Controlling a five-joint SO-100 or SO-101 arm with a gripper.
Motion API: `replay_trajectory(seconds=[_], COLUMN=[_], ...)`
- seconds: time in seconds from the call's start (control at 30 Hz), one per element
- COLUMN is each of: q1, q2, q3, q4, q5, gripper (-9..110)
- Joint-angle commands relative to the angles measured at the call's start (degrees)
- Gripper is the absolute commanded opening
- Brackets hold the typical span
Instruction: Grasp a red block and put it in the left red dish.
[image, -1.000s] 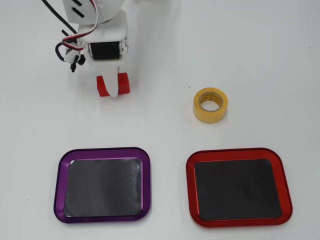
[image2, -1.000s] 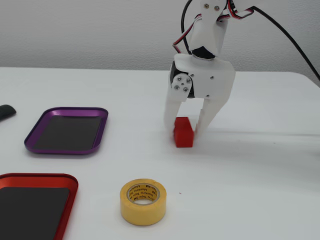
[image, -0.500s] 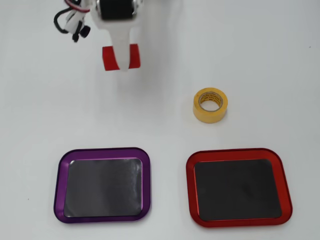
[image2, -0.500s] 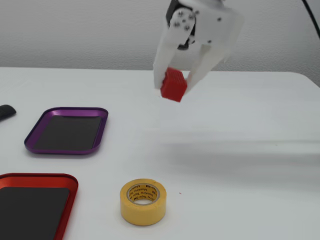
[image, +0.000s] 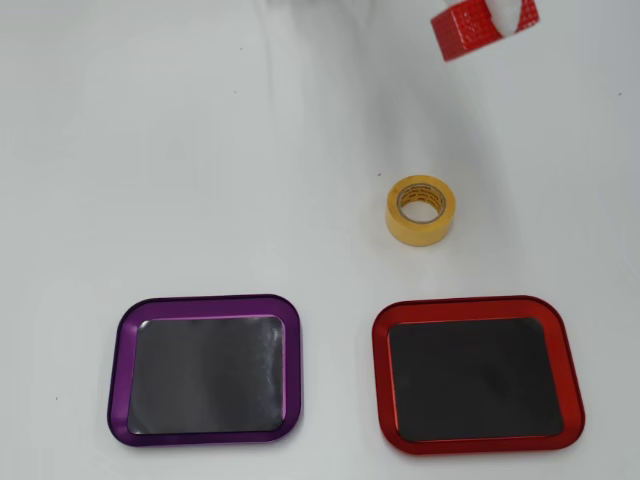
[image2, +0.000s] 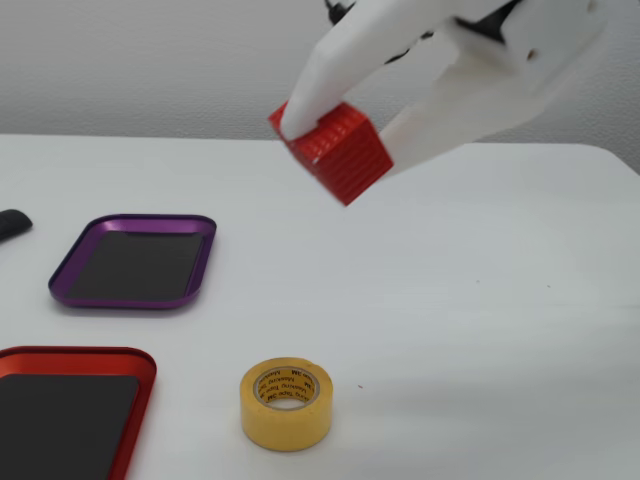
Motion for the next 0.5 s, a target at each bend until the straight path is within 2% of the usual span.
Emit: replay_trajectory(seconds=[0.0, 0.1, 0.23, 0.47], q1=[-1.1, -0.8, -0.5, 0.8], q2=[-7.0, -19.2, -35.6, -56.3], q3=[3.0, -2.6, -16.1, -39.1], q4=[-16.1, -20.7, -20.8, -13.1], q5=[0.4, 0.4, 0.4, 1.1], gripper=[-1, -1, -1, 0])
